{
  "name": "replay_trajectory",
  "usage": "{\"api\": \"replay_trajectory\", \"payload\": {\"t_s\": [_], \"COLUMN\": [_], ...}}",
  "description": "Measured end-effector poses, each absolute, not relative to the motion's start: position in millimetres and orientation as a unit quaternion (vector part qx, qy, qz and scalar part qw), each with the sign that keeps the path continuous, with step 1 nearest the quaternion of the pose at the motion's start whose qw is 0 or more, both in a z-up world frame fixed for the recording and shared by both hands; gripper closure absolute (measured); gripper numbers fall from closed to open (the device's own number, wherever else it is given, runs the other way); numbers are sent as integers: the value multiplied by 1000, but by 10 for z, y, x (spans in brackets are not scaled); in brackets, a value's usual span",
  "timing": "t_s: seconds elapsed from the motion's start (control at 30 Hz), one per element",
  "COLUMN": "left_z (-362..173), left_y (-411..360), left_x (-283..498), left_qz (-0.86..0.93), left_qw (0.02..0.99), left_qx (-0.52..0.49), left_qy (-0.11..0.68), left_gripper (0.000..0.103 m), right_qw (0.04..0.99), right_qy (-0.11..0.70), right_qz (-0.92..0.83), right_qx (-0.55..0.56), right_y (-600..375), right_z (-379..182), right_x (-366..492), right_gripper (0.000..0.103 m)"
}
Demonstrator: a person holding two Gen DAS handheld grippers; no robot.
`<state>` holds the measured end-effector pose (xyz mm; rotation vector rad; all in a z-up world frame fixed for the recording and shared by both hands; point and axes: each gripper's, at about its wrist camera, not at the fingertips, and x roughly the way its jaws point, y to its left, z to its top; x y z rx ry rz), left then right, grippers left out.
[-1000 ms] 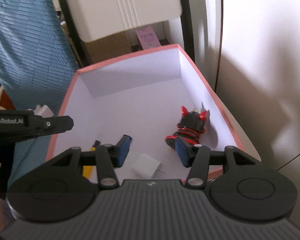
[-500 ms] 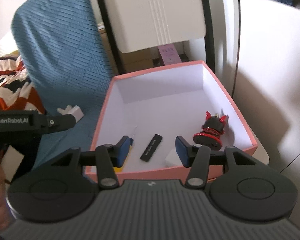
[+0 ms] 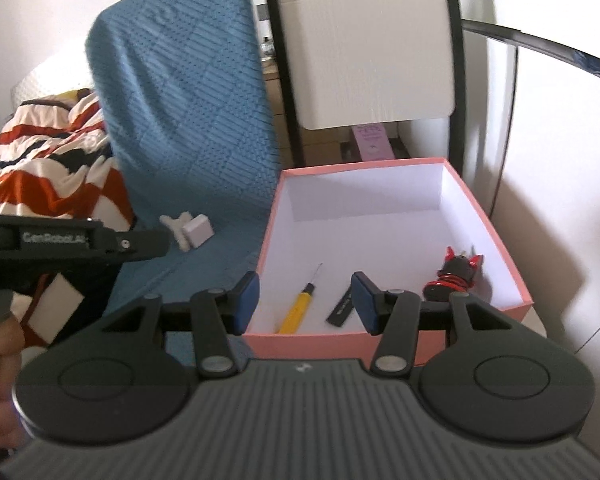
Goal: Organize rigid objects
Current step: 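Withdraw both tools from the box back toward the seat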
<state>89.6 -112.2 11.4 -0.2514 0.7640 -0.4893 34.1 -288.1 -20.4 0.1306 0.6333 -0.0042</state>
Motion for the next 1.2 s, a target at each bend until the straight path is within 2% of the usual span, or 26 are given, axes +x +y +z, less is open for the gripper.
{"api": "replay_trajectory", "payload": {"t_s": [0.77, 1.2], "left_z": [42, -207], "left_y": [-417, -286], "left_x": [366, 617], "left_qz": [-182, -180], "left_qw": [902, 897], "left_qx": [-124, -137], "left_qy": [372, 380], "left_gripper": [91, 91], "right_qw": [942, 941], "right_qy": [330, 333], "right_qz": [49, 43], "right_qx": [40, 35], "right_y": [-2204, -2082], "right_z": [-288, -444], "right_x": [-6, 228], "right_gripper": [50, 50]}}
